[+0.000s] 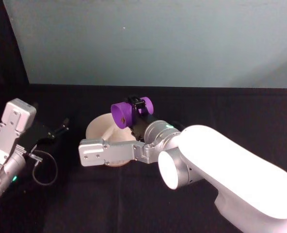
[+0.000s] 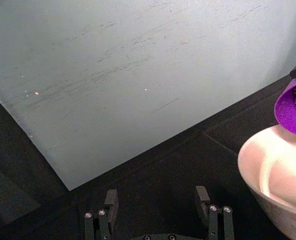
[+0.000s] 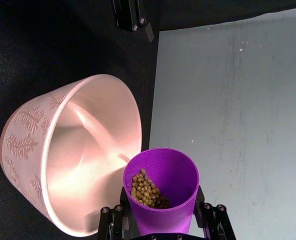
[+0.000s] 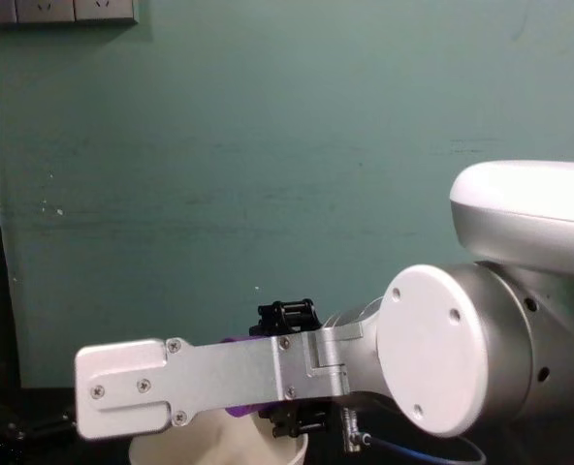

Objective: Pick up the cup and pour the mung beans from the cup into the bowl.

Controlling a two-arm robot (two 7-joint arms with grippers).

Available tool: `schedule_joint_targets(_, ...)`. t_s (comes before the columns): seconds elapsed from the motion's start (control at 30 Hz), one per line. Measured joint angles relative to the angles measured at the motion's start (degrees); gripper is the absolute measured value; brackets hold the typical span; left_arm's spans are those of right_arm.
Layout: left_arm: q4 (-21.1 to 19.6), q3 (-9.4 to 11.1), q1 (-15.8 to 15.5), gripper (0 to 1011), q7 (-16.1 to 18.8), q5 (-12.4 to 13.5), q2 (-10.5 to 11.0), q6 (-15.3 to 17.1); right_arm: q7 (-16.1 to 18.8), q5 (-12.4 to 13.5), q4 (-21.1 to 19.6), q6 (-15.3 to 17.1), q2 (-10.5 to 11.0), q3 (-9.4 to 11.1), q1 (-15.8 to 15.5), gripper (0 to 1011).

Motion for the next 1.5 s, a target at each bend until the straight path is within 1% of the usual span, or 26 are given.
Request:
schedule_joint_targets(0.33,0.0,0.0,0.0,1011,0.0,0.0,0.0,0.0,1.0,-1.9,0.0,-1.3,-0.2,0.3,-0.3,726)
schedule_joint_targets(1.17,0.0,0.0,0.0,1011,0.0,0.0,0.0,0.0,3.6,-7.1,-0.2,-2.5,-1.0,1.0,-1.1,726)
schedule_joint_targets(1.5,0.0,0.0,0.0,1011,0.0,0.0,0.0,0.0,4.4,-9.6,-0.2,-3.4,-1.2,1.1,-1.2,726)
